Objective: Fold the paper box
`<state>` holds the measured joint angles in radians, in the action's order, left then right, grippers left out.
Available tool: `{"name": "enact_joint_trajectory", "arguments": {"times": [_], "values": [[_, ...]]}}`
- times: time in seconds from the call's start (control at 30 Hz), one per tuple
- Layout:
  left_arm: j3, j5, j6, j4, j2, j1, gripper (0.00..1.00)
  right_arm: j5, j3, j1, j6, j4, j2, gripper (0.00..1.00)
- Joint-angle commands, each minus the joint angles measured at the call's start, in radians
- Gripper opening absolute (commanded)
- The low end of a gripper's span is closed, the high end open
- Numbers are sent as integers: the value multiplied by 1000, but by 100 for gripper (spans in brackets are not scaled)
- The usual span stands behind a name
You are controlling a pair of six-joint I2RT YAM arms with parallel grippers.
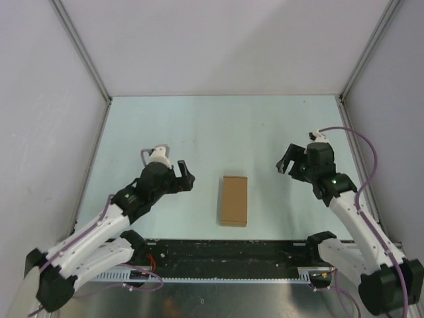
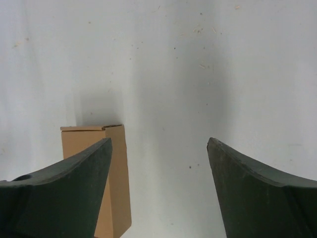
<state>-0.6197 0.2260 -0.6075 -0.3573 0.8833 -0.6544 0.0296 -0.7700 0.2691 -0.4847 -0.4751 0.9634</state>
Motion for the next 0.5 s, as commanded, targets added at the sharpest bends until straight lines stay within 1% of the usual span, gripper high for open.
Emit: {"name": "enact_joint_trajectory", "arguments": {"times": [0.0, 0.1, 0.13, 0.17, 0.27, 0.37, 0.47], "values": [[58, 55, -12, -8, -184, 1, 100, 19, 41, -4, -61, -69, -150, 86], [66, 70, -15, -31, -250, 1, 100, 68, 61, -4, -98, -109, -221, 93], [66, 73, -15, -40, -256, 1, 100, 87, 75, -1, -124, -125, -267, 99], [64, 78, -15, -45, -262, 1, 100, 142, 83, -2, -140, -131, -299, 100], [74, 96, -11, -60, -282, 1, 100, 206, 129, 5, -153, -103, -438, 100], [86, 108, -11, -74, -313, 1, 100, 237, 178, 7, -167, -57, -549, 100], [103, 114, -9, -75, -356, 1, 100, 253, 205, 7, -176, -51, -586, 100]]}}
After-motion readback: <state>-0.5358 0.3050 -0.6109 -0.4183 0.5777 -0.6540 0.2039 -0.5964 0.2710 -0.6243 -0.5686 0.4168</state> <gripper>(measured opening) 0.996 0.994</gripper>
